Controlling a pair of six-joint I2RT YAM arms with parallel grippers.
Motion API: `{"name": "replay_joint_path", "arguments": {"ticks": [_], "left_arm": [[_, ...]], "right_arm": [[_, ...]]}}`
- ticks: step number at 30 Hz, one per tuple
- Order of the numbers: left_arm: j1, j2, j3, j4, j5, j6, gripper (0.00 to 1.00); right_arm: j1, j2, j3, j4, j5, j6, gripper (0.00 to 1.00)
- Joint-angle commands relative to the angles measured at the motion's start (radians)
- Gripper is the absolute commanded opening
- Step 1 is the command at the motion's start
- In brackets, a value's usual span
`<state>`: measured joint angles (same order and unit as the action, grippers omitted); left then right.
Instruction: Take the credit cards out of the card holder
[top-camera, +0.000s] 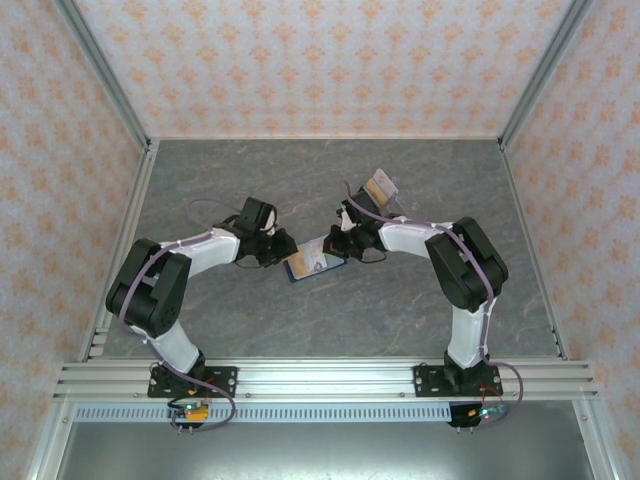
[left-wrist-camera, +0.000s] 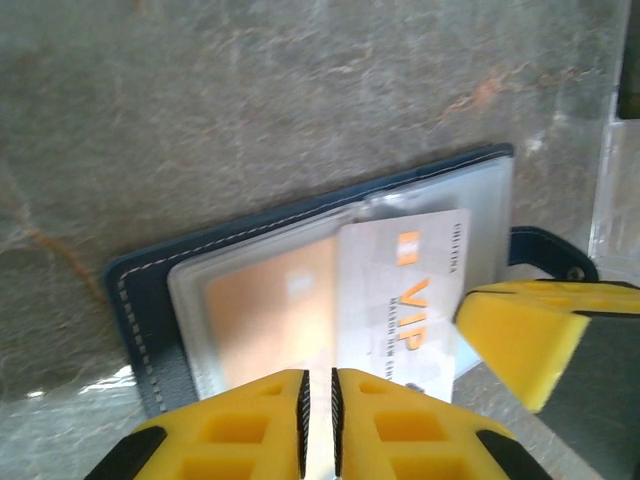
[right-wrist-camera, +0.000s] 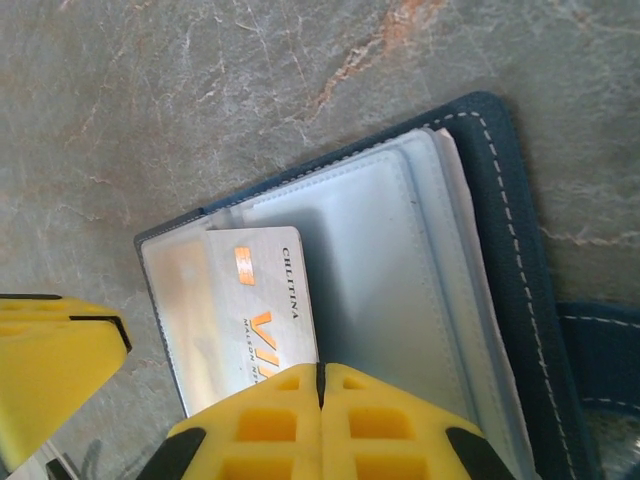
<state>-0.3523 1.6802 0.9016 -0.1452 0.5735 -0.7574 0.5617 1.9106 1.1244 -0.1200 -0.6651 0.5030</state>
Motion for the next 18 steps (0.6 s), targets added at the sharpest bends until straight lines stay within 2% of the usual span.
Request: {"name": "replay_joint_path", "arguments": {"ticks": [1, 10, 18], "left_arm": [[-0.022, 0.036, 0.037, -0.004, 0.024, 0.021, 0.16], [-0.031, 0.121, 0.063, -0.009, 0.022, 0.052, 0.13], [-0.031, 0.148, 0.049, -0.014, 0.015, 0.052, 0.1]], "right_arm": [[-0.003, 0.015, 0.035, -0.008, -0.022, -0.015, 0.02], [-0.004, 0.054, 0.051, 0.005, -0.073, -0.001, 0.2], [-0.005, 0.086, 0.064, 0.001, -0.083, -0.001, 0.26]]}}
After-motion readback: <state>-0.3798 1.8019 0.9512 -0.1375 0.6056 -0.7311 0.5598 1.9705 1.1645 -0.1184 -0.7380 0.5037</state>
